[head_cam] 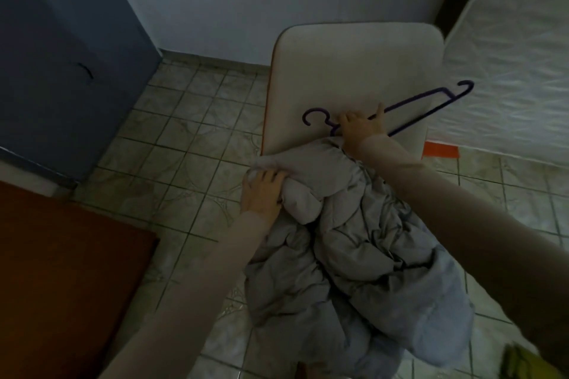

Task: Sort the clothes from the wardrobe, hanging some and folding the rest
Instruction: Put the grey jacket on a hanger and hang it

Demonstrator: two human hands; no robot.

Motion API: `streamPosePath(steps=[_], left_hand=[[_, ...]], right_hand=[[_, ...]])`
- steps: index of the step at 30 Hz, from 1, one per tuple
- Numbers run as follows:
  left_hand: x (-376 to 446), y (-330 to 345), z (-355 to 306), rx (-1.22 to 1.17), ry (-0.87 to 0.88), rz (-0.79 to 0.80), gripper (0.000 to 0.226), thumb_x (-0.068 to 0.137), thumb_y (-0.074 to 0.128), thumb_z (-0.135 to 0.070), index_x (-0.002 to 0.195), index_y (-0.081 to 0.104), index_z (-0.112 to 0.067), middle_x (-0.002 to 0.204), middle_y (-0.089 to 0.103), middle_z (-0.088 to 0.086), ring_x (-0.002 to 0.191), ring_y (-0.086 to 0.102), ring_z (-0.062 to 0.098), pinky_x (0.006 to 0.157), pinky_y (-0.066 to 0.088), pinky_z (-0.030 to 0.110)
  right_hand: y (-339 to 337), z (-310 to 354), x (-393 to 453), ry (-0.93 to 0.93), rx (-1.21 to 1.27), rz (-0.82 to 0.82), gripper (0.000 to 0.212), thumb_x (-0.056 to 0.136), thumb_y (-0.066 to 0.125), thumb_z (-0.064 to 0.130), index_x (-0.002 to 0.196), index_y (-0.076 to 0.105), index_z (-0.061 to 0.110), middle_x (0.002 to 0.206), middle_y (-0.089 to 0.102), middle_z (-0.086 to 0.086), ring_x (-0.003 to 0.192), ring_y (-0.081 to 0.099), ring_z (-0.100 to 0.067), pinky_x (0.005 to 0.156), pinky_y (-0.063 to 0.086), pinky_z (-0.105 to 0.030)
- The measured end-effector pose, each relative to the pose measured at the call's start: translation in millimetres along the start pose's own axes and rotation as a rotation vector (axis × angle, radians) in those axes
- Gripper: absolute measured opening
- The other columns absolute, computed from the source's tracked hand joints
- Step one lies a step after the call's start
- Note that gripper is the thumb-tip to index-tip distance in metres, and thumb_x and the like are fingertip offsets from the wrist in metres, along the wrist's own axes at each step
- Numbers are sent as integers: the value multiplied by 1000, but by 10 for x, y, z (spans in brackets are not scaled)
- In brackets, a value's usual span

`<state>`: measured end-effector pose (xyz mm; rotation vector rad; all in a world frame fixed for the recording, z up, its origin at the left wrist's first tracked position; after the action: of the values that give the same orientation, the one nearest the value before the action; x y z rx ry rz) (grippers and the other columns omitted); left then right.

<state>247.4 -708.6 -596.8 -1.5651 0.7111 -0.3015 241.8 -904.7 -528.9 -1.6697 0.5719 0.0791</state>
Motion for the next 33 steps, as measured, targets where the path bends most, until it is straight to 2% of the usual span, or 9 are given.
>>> streamPosePath(steps=[2,5,8,12,17,21,27,33], left_hand=[[8,-12,33,-10,11,-24,50,90,55,-31,137,39,-22,146,37,1,135,30,18,109,17,37],[8,-46,60,-74,20,-21,43,89,58,-24,130,48,-19,136,48,3,126,42,21,105,24,34],[-24,-122,99,-184,-25,-10,35,89,54,-14,125,56,-14,122,59,12,111,54,28,86,41,32],[-80,-258,130,-211,-89,-5,33,91,49,-14,122,60,-10,117,62,18,106,57,32,79,43,33],[-182,-608,106,-262,-114,-52,27,89,51,-13,112,65,-8,109,65,18,100,59,32,73,43,33],[-305,-961,18,-291,-120,-87,21,91,53,-17,105,66,-8,105,66,16,97,60,30,68,38,29],[-491,-1642,-192,-297,-54,-173,21,90,53,-20,100,66,-6,103,65,16,97,60,31,70,40,31],[-731,-2323,-297,-263,55,-232,25,90,54,-24,100,68,-6,105,66,16,99,60,31,69,38,31]], right_hand=[[44,-22,27,19,6,-36,44,98,38,21,140,32,10,144,36,-10,135,30,-26,111,5,-62],[53,-49,17,20,24,-99,34,99,37,25,126,50,10,130,51,-10,124,43,-27,107,24,-50],[16,-75,-25,-16,55,-146,33,100,36,30,118,57,11,121,58,-13,117,50,-28,101,29,-40],[-82,-99,-134,-27,105,-162,32,100,36,24,117,58,8,121,57,-17,114,52,-30,95,35,-38],[-332,-127,-474,-55,154,-161,39,100,35,31,122,54,6,121,54,-21,111,52,-34,92,38,-37],[-543,-242,-748,1,213,-173,39,99,37,35,119,55,6,117,56,-20,106,55,-35,86,41,-37],[-819,-347,-1259,90,398,-132,39,97,43,34,112,58,1,115,60,-19,105,56,-31,76,39,-30],[-1227,-341,-1685,175,670,-180,31,89,59,27,107,59,2,112,61,-18,103,56,-30,77,38,-29]])
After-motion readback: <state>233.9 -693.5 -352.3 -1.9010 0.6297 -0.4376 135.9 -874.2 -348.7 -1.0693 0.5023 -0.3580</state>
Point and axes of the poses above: each hand's wrist, its own x-axis towards the middle knuckle, its own y-axis out of the palm, z = x × y, the point moved 6 cm from there along x, towards the middle knuckle
